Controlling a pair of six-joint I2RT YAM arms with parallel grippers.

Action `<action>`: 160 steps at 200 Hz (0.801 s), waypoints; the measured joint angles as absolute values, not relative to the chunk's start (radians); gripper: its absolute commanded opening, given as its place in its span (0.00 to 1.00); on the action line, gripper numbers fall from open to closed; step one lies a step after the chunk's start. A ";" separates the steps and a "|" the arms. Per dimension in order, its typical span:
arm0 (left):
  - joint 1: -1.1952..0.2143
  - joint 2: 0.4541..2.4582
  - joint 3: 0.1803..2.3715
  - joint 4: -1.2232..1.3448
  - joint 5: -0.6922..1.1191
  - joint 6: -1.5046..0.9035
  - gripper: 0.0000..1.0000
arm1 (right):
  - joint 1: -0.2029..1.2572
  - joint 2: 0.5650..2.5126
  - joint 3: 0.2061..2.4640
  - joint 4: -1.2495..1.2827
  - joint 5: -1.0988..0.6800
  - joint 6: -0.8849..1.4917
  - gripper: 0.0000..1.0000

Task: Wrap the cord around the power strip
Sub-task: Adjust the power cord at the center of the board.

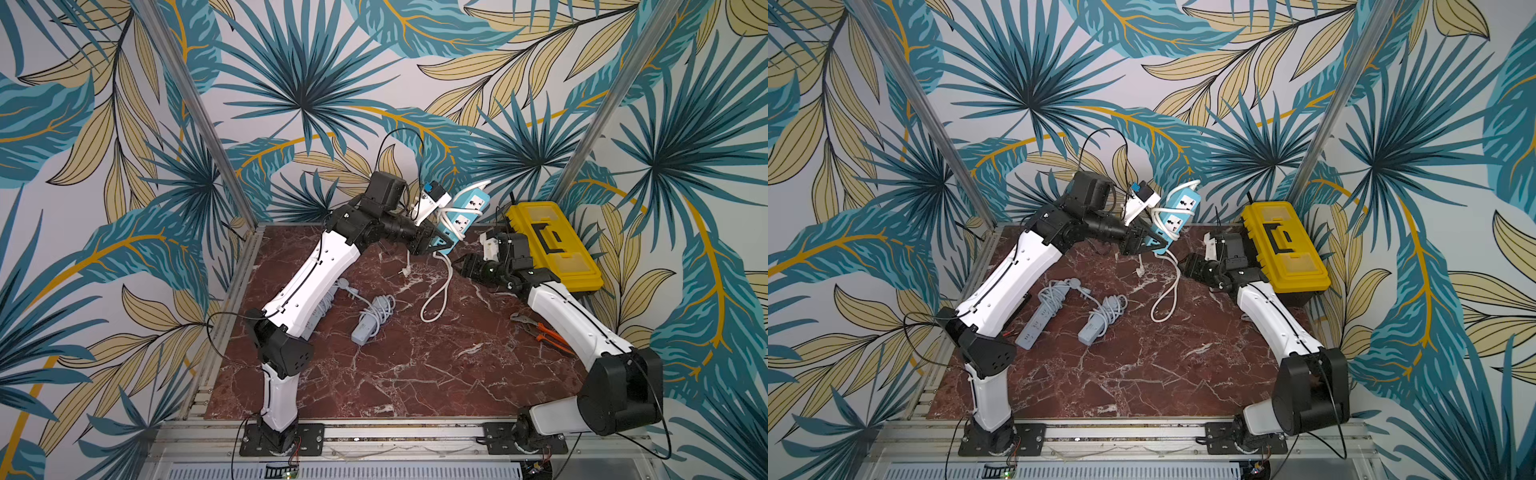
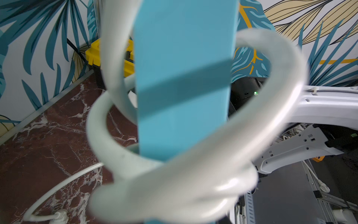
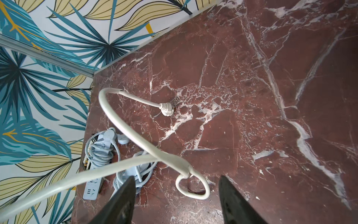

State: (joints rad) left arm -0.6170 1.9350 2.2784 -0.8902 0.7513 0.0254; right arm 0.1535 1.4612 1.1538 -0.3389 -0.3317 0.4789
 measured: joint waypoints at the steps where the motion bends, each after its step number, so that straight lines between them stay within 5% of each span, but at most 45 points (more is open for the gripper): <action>1: -0.617 1.935 2.278 -0.890 0.751 0.026 0.00 | 0.154 1.462 1.155 -0.339 -0.332 0.480 0.61; 64: -0.616 1.935 2.278 -0.890 0.753 0.029 0.00 | 0.154 1.544 1.163 -0.341 -0.372 0.463 0.50; 111: -0.616 1.930 2.257 -0.887 0.756 0.035 0.00 | 0.155 1.556 1.214 -0.310 -0.373 0.502 0.64; 160: -0.616 1.930 2.234 -0.888 0.756 0.037 0.00 | 0.161 1.592 1.327 -0.332 -0.429 0.482 0.66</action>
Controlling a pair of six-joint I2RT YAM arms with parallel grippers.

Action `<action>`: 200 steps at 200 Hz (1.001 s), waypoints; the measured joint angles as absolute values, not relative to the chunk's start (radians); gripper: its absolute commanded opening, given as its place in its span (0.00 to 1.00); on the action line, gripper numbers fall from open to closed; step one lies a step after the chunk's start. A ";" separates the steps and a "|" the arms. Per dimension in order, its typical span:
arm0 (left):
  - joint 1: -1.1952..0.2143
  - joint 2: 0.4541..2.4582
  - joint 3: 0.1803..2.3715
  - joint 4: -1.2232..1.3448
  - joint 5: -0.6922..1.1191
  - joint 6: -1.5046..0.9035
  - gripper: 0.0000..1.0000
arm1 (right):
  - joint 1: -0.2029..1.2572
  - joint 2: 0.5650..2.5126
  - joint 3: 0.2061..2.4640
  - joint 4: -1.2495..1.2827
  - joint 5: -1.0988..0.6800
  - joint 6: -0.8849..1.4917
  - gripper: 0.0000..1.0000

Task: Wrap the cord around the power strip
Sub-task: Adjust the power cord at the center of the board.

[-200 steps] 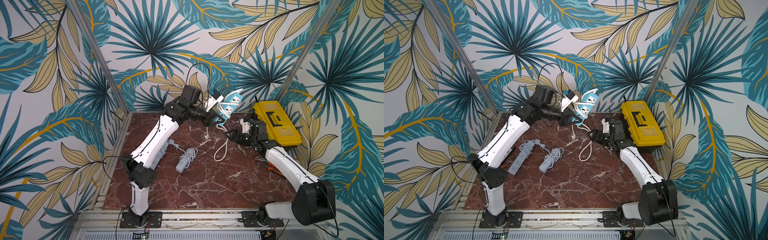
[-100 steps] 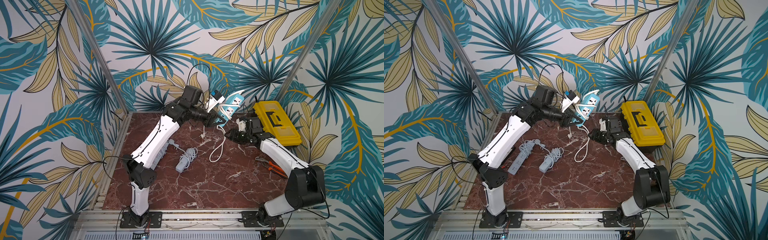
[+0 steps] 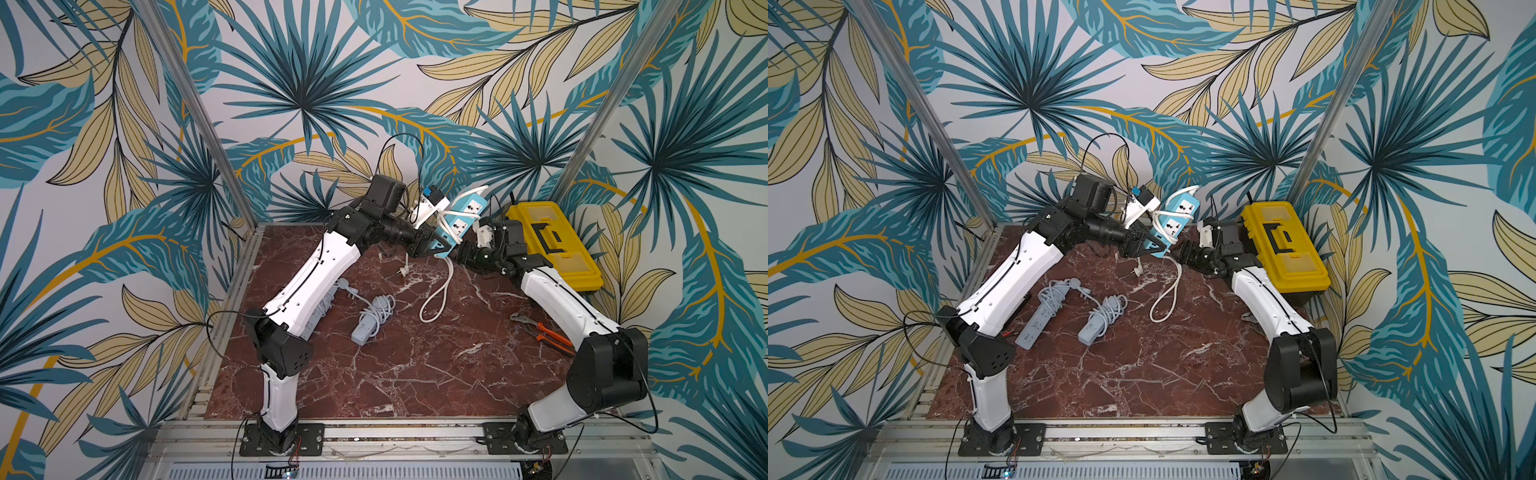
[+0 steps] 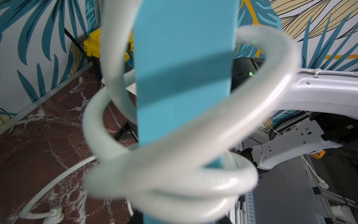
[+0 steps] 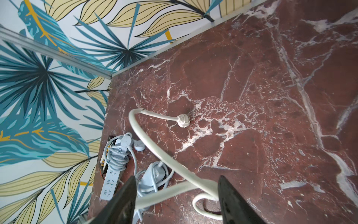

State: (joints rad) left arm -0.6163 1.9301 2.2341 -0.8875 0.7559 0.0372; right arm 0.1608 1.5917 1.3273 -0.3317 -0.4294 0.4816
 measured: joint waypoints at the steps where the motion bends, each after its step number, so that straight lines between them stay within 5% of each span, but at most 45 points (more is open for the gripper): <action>1: -0.616 1.930 2.234 -0.888 0.756 0.037 0.00 | 0.161 1.594 1.331 -0.333 -0.430 0.481 0.66; 41: -0.616 1.930 2.234 -0.888 0.759 0.038 0.00 | 0.179 1.749 1.457 -0.413 -0.490 0.391 0.61; 82: -0.611 1.930 2.234 -0.888 0.752 0.037 0.00 | 0.186 1.894 1.578 -0.522 -0.503 0.316 0.18; 111: -0.565 1.917 2.212 -0.887 0.715 0.009 0.00 | 0.183 1.893 1.688 -0.569 -0.493 0.303 0.06; 143: -0.368 1.853 2.133 -0.886 0.618 -0.064 0.00 | 0.116 1.797 1.743 -0.520 -0.496 0.382 0.01; 200: -0.047 1.774 2.047 -0.886 0.380 -0.139 0.00 | -0.219 1.505 1.464 -0.242 -0.527 0.693 0.00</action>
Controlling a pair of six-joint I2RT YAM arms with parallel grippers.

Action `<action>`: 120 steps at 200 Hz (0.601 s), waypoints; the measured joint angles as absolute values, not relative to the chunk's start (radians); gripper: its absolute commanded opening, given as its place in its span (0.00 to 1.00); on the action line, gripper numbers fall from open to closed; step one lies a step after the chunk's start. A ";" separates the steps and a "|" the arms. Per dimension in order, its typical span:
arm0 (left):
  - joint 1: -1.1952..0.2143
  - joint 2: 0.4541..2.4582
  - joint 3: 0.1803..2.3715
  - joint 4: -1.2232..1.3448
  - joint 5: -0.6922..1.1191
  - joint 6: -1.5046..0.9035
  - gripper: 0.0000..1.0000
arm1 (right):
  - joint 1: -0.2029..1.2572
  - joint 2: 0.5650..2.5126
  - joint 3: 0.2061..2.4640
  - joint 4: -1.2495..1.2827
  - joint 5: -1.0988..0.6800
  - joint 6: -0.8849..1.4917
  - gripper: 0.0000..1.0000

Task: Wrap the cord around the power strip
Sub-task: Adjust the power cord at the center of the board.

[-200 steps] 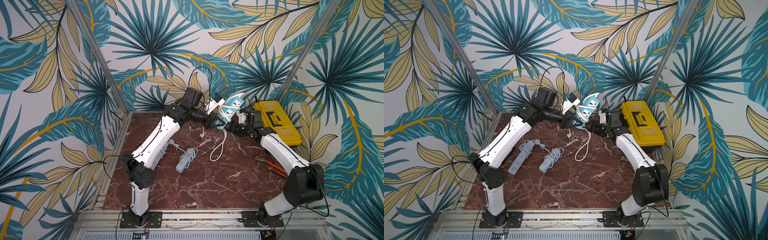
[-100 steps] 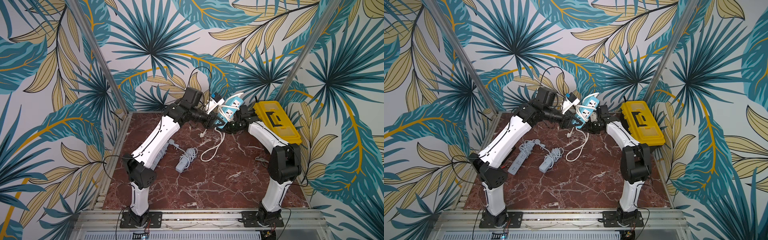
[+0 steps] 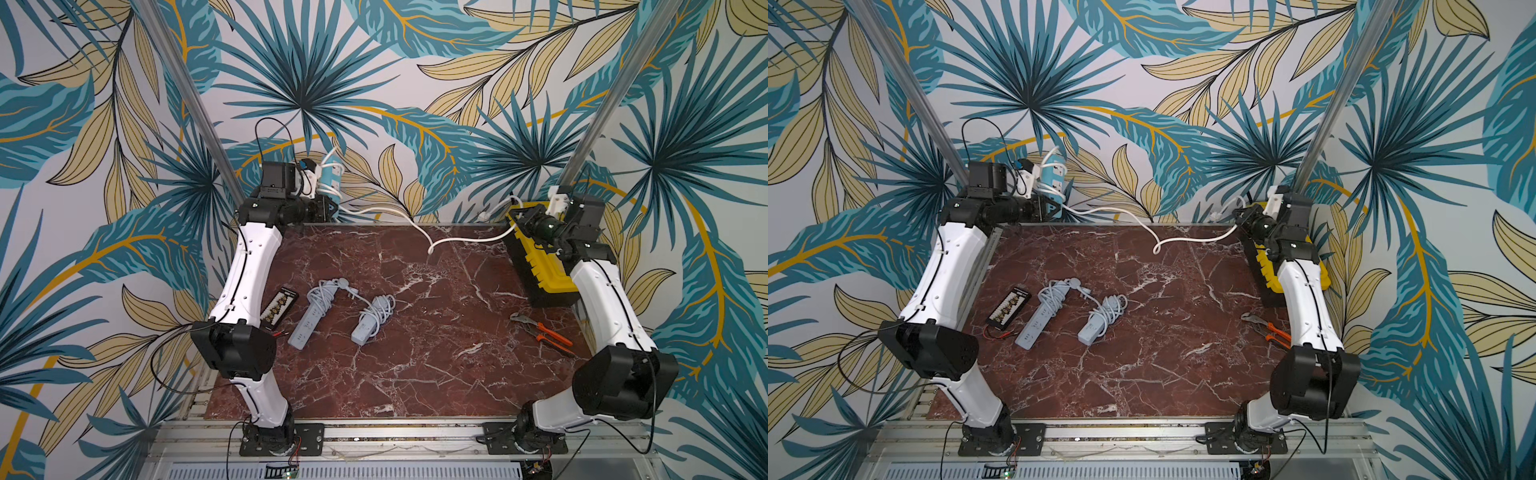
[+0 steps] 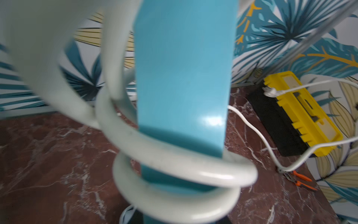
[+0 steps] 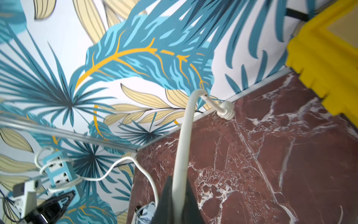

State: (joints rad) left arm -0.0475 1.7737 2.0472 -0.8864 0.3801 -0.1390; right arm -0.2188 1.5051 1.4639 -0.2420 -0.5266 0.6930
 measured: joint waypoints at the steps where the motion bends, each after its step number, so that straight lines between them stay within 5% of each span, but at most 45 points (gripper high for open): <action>1: -0.043 1.773 2.046 -0.886 0.375 -0.139 0.00 | -0.221 1.504 1.463 -0.244 -0.527 0.694 0.00; 31: -0.002 1.769 2.049 -0.891 0.259 -0.128 0.00 | -0.236 1.500 1.452 -0.358 -0.493 0.668 0.03; 57: -0.019 1.774 2.108 -0.912 0.232 -0.119 0.00 | -0.229 1.501 1.377 -0.434 -0.455 0.626 0.15; 96: -0.177 1.827 2.254 -0.886 0.320 -0.115 0.00 | -0.161 1.508 1.267 -0.569 -0.297 0.543 0.57; 120: -0.339 1.893 2.310 -0.878 0.430 -0.117 0.00 | -0.140 1.497 1.268 -0.647 -0.149 0.499 0.68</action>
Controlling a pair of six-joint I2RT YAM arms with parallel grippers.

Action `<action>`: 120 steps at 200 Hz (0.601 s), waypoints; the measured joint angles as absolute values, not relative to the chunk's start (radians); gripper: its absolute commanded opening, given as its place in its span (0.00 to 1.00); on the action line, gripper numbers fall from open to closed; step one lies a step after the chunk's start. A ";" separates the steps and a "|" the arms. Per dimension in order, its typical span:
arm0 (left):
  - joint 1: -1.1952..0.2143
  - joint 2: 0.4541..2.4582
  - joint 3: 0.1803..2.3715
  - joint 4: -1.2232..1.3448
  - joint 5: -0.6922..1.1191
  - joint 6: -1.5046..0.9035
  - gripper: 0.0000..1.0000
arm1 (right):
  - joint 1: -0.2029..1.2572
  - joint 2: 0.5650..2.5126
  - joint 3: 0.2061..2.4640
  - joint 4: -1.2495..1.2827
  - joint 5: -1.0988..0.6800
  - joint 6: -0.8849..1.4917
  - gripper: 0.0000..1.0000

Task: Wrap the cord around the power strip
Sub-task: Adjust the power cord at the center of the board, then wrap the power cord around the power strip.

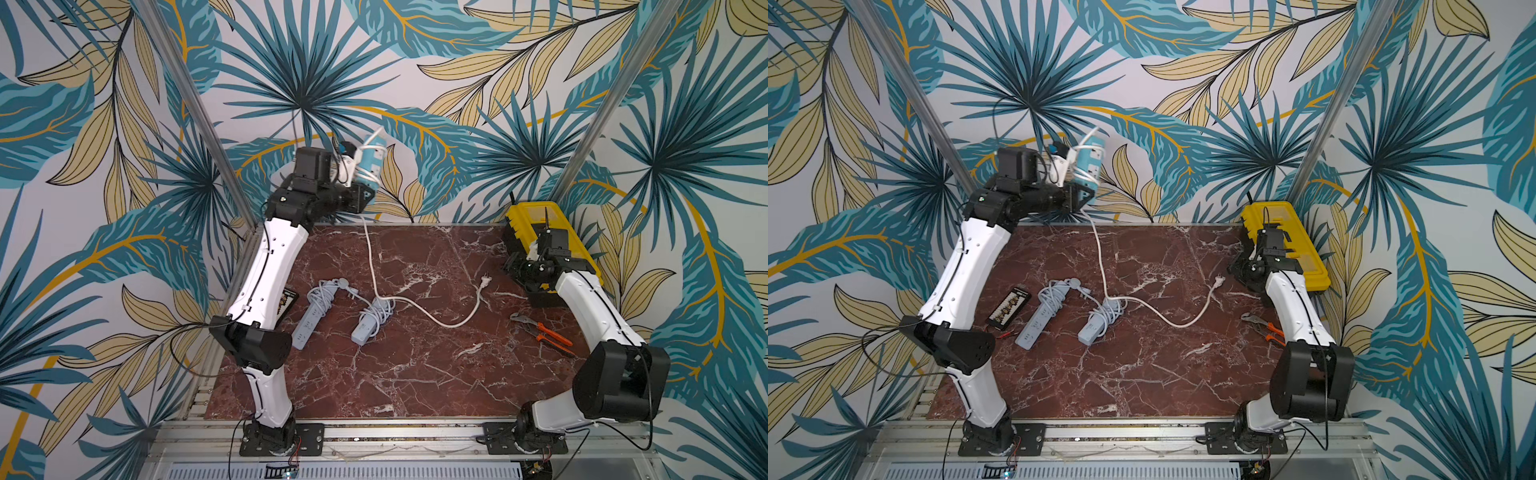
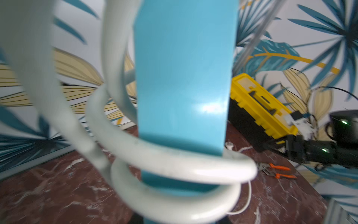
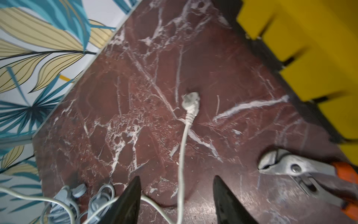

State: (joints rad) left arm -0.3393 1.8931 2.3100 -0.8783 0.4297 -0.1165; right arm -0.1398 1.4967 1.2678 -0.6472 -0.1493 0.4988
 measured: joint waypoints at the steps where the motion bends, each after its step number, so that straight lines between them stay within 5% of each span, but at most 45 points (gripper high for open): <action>1: -0.344 1.895 2.312 -0.879 0.432 -0.117 0.00 | -0.139 1.496 1.268 -0.650 -0.143 0.495 0.69; 31: -0.484 1.983 2.367 -0.884 0.541 -0.127 0.00 | -0.034 1.412 1.246 -0.593 -0.135 0.435 0.78; 63: -0.530 2.001 2.410 -0.898 0.577 -0.138 0.00 | 0.173 1.336 1.088 -0.225 -0.287 0.437 0.84; 120: -0.554 1.942 2.411 -0.894 0.603 -0.141 0.00 | 0.413 1.610 1.073 0.323 -0.278 0.493 0.83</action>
State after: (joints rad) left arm -0.5541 1.9419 2.4115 -0.8944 0.6025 -0.1410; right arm 0.4126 1.6100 1.0729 0.3233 -0.2783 0.4931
